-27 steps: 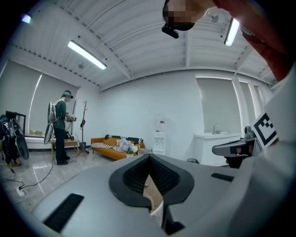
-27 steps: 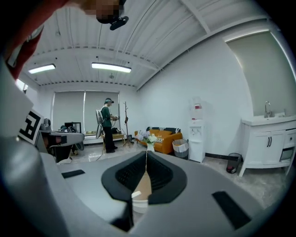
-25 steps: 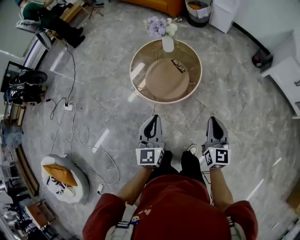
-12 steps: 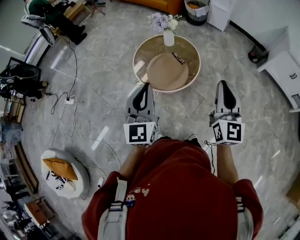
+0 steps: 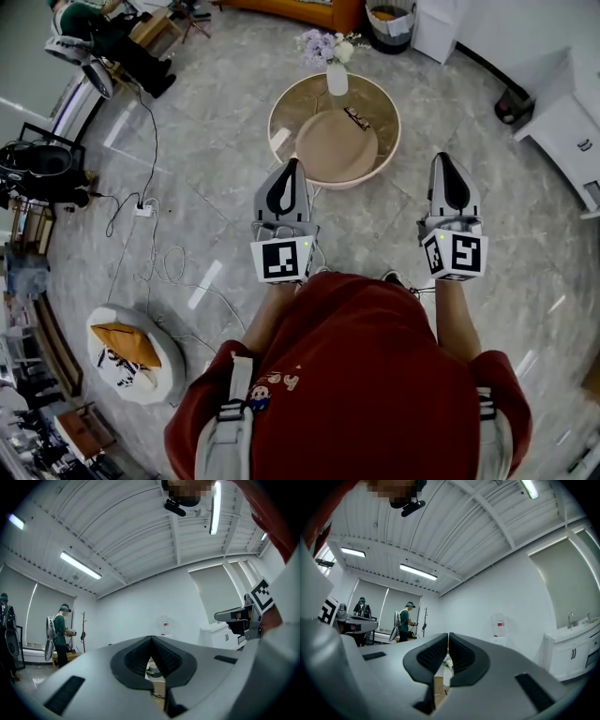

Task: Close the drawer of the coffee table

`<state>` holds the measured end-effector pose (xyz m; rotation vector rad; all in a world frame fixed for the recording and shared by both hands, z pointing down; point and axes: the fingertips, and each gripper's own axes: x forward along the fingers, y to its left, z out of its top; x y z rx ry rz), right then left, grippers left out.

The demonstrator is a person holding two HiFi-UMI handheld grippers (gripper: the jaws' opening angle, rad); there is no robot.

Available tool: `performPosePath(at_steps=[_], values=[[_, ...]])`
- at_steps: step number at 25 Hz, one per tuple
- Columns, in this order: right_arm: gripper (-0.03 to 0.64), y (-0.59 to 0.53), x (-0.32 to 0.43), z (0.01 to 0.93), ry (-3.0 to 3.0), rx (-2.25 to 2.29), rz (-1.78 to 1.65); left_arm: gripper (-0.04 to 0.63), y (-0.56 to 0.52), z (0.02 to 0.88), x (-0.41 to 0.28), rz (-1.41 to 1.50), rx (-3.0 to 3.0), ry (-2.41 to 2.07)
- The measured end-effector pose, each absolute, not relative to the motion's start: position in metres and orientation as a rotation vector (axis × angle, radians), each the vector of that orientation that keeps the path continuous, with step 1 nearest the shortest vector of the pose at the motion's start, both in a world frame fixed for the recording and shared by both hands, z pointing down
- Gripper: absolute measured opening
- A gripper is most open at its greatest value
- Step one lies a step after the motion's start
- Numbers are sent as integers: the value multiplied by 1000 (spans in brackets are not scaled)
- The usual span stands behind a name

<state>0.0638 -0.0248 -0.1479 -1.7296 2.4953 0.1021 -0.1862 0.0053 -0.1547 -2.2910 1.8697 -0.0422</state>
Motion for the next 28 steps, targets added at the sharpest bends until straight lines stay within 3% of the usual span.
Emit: performPosePath(at_steps=[28], values=[[25, -44, 46, -144, 2611, -1678, 130, 12, 2, -149, -191, -108, -2262, 1916]])
